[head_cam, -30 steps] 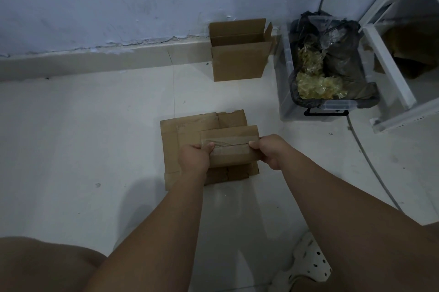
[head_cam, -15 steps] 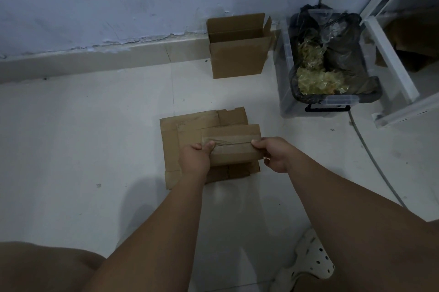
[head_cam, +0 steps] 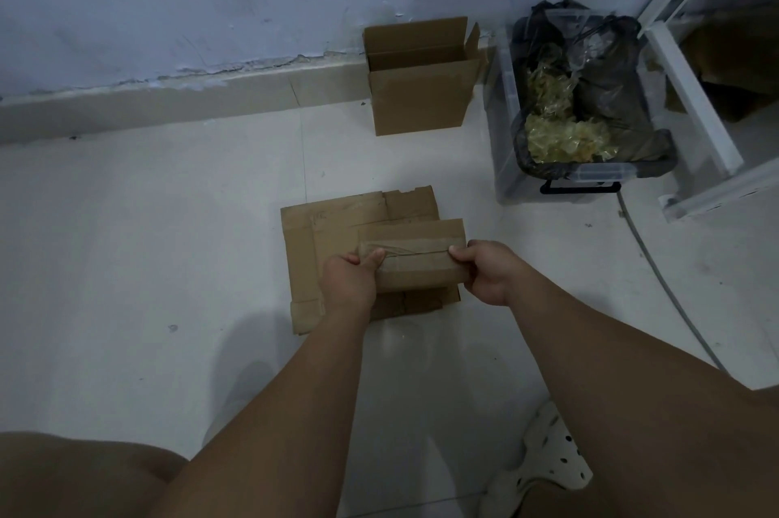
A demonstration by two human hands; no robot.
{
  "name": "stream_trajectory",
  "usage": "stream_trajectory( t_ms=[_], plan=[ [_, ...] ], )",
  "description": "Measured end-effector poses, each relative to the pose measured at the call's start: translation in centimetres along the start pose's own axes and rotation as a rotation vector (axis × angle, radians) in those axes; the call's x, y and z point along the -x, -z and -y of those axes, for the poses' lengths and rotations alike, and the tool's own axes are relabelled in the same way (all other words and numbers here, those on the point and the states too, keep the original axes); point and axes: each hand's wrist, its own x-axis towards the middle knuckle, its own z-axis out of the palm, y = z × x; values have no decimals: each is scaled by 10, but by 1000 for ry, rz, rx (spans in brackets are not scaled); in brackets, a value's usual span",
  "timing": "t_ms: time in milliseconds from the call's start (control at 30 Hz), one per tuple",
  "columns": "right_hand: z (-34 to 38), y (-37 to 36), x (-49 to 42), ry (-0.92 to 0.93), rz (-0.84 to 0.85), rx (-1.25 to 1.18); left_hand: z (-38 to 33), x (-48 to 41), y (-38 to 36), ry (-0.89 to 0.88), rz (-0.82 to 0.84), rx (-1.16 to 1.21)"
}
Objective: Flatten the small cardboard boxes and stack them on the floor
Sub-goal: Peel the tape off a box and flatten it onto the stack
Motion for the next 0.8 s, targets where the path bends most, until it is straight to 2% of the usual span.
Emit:
stream_trajectory(
  t_ms=[267, 467, 800],
  plan=[
    [5, 4, 9, -113, -38, -27, 2, -1, -1, -35, -5, -3],
    [4, 5, 12, -79, -59, -62, 3, -2, -1, -26, -10, -24],
    [-3, 14, 3, -125, 40, -131, 3, -4, -1, -47, -20, -46]
  ],
)
